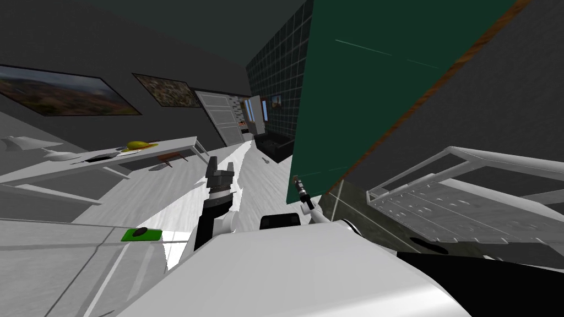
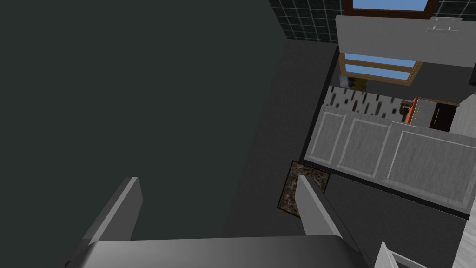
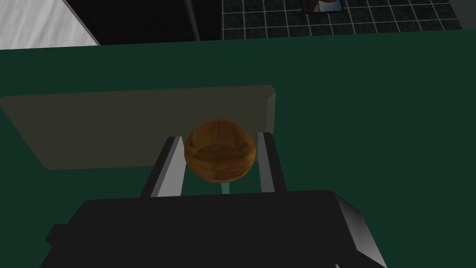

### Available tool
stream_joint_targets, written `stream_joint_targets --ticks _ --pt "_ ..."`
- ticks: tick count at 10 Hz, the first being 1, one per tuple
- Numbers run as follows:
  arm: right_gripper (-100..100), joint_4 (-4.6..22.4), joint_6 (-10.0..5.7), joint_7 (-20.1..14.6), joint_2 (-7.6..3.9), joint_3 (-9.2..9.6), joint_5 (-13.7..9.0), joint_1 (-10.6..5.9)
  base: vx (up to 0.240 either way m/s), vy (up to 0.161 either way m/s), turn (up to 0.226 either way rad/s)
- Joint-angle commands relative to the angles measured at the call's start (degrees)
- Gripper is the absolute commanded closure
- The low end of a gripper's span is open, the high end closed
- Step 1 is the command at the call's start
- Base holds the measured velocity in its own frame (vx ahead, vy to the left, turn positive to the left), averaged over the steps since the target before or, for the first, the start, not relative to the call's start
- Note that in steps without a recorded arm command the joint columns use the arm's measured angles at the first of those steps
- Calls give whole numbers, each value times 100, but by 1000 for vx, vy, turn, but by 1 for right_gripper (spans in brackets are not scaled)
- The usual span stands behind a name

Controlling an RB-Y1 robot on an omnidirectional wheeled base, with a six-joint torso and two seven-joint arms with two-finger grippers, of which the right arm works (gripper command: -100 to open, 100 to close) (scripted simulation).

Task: Push the door open

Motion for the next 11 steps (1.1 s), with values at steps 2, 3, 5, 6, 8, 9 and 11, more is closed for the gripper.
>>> stream_joint_targets --ticks 2,3,5,6,8,9,11 --pt "100 -2 -6 -3 1 -1 -2 3 -11 -2 -3" --pt "100 -2 -6 -3 1 -1 -2 3 0 0 0" --pt "100 11 38 51 -28 -93 -67 4 141 74 -42" --pt "100 11 38 51 -28 -93 -67 4 122 48 -11" --pt "100 11 73 112 -50 -209 -151 -10 94 36 -9" --pt "100 11 83 130 -55 -242 -175 -14 181 109 -68" --pt "100 11 104 165 -61 -310 -223 -22 140 103 -50"
